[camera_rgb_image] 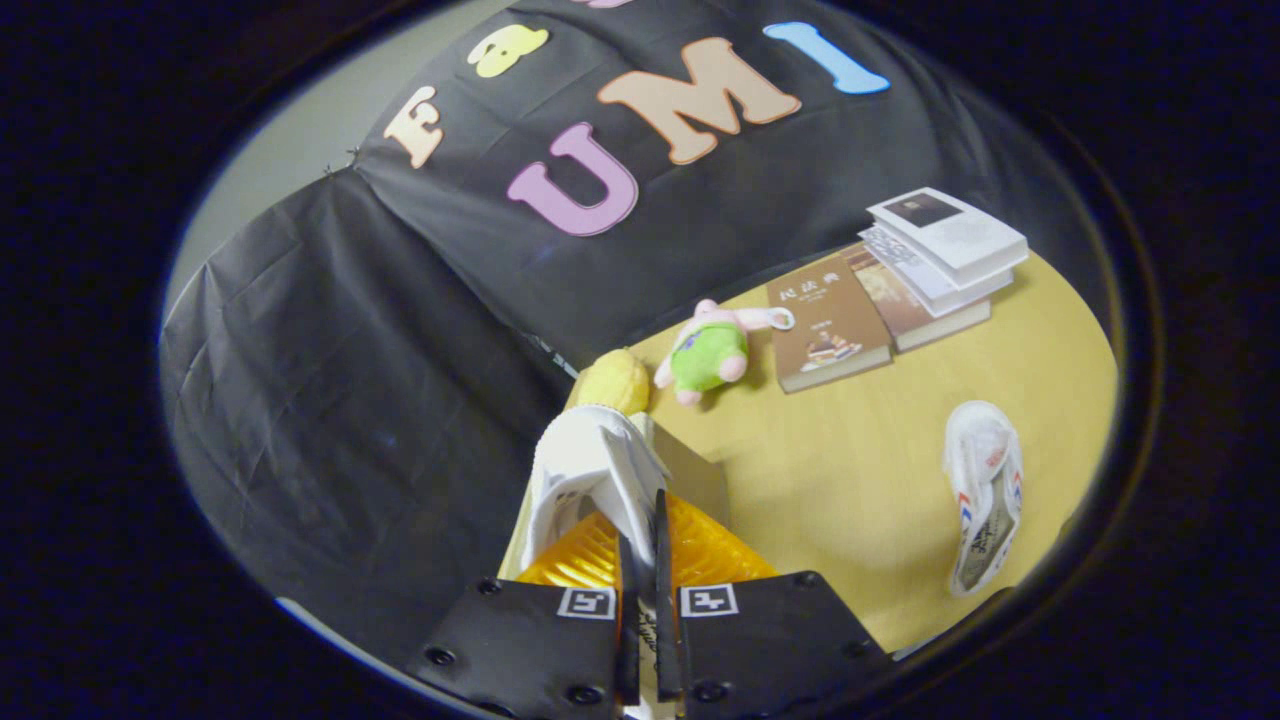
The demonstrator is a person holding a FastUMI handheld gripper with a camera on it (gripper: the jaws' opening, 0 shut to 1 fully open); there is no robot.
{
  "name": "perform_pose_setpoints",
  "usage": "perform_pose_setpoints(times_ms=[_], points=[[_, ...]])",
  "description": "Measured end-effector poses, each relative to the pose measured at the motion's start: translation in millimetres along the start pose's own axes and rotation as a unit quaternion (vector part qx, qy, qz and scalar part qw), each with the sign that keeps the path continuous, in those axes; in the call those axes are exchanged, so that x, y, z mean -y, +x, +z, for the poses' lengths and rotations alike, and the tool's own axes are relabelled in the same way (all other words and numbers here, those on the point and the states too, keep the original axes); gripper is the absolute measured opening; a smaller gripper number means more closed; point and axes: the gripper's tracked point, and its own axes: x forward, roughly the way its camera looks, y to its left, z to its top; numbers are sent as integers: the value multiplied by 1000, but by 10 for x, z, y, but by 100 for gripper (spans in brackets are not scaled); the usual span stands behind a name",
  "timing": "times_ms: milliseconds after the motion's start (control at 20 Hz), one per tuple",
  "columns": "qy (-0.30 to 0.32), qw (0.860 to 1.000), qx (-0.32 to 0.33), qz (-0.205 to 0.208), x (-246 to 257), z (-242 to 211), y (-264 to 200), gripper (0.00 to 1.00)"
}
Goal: Open the storage box then place both shoes into the box .Put the left shoe in first, then the right shoe, with the right side of both shoes facing outward in a uniform manner.
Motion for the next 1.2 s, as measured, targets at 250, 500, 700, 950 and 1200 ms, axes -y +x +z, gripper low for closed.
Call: perform_pose_setpoints(times_ms=[250, 500, 700, 950, 1200], points=[[-21, 997, -67, 16, -626, -443, 421, 10], [-1, 992, -125, -9, -709, -896, 918, 10], [28, 992, -109, -54, -603, -792, 1214, 10], [68, 988, -92, -104, -395, -845, 1398, 10], [104, 980, -110, -127, -370, -1129, 1419, 10]])
